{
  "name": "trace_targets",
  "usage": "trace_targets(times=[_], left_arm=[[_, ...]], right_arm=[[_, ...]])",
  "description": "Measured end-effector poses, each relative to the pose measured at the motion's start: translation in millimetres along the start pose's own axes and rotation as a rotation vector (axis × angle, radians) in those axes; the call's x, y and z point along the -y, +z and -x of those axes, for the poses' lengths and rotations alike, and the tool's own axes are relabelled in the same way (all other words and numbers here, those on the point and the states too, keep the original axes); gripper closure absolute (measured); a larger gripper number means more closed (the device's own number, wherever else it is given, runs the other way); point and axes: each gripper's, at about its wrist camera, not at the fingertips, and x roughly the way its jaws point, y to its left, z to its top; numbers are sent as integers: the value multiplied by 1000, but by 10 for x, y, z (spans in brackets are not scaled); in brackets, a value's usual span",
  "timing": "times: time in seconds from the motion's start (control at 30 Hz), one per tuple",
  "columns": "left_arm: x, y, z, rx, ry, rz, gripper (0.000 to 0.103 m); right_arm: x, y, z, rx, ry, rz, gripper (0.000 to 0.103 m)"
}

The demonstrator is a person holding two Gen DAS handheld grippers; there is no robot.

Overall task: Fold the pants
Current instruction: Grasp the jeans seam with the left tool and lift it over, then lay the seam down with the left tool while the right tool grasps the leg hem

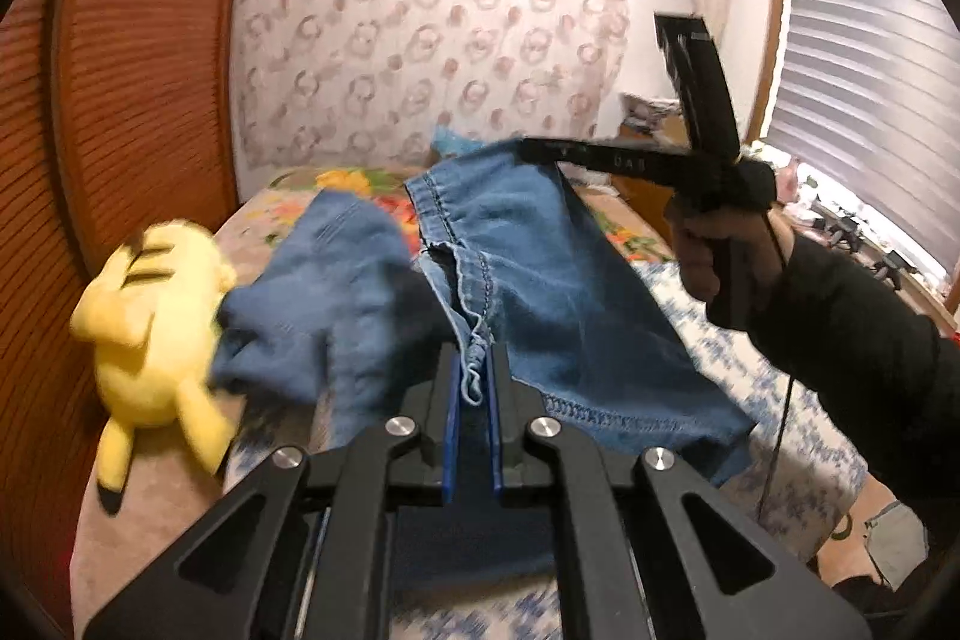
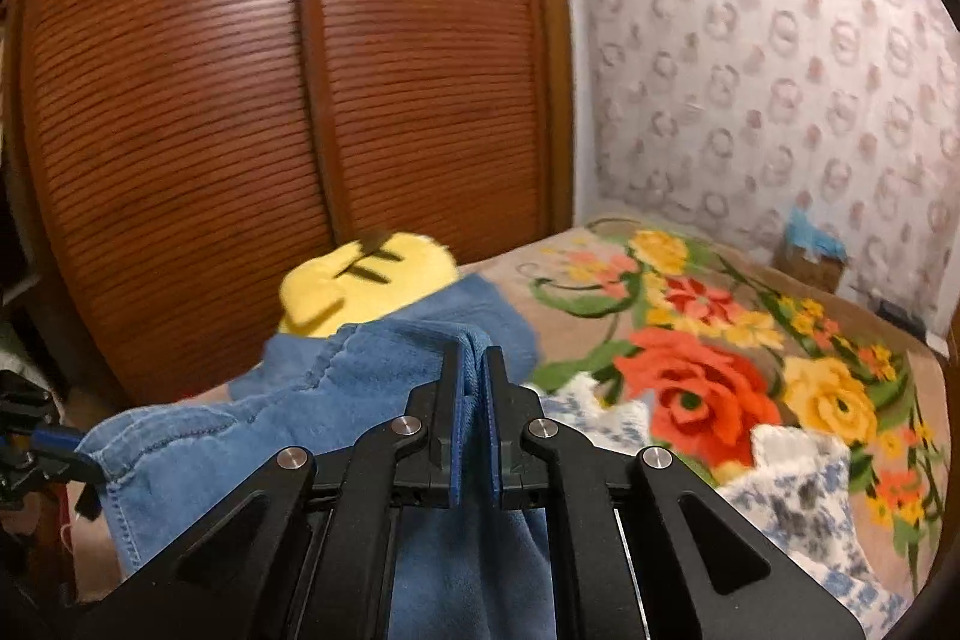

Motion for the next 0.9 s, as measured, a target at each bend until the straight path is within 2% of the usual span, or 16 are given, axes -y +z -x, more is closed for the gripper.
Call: trace_targets(times=[0.1,0.2,0.27,0.3,0.33,0.47,0.53,0.57,0.6,0.7,0.9], left_arm=[[-171,-232,-57,-57,44,42,99],[-297,-460,-181,-122,64,74,98],[-317,-533,-230,-140,59,83,97],[-309,-554,-247,-146,54,83,96],[-307,-562,-255,-149,58,80,95],[-283,-518,-227,-134,129,51,79],[-303,-481,-194,-121,120,53,72],[-319,-455,-179,-111,117,50,64],[-320,-438,-175,-107,114,45,60],[-266,-389,-200,-102,94,20,55],[-32,-337,-307,-99,42,-13,54]], right_arm=[[-266,-91,-334,-71,13,43,99],[-392,-292,-598,-156,-24,66,99],[-382,-410,-662,-192,-47,49,88],[-347,-450,-637,-207,-59,30,74],[-303,-489,-589,-210,-65,17,66],[-143,-602,-181,-194,-134,-27,59],[-59,-712,98,-196,-169,-68,55],[-31,-783,223,-204,-192,-84,54],[-20,-855,355,-214,-215,-100,54],[-10,-1096,617,-240,-253,-147,52],[-138,-1653,837,-293,-282,-255,51]])
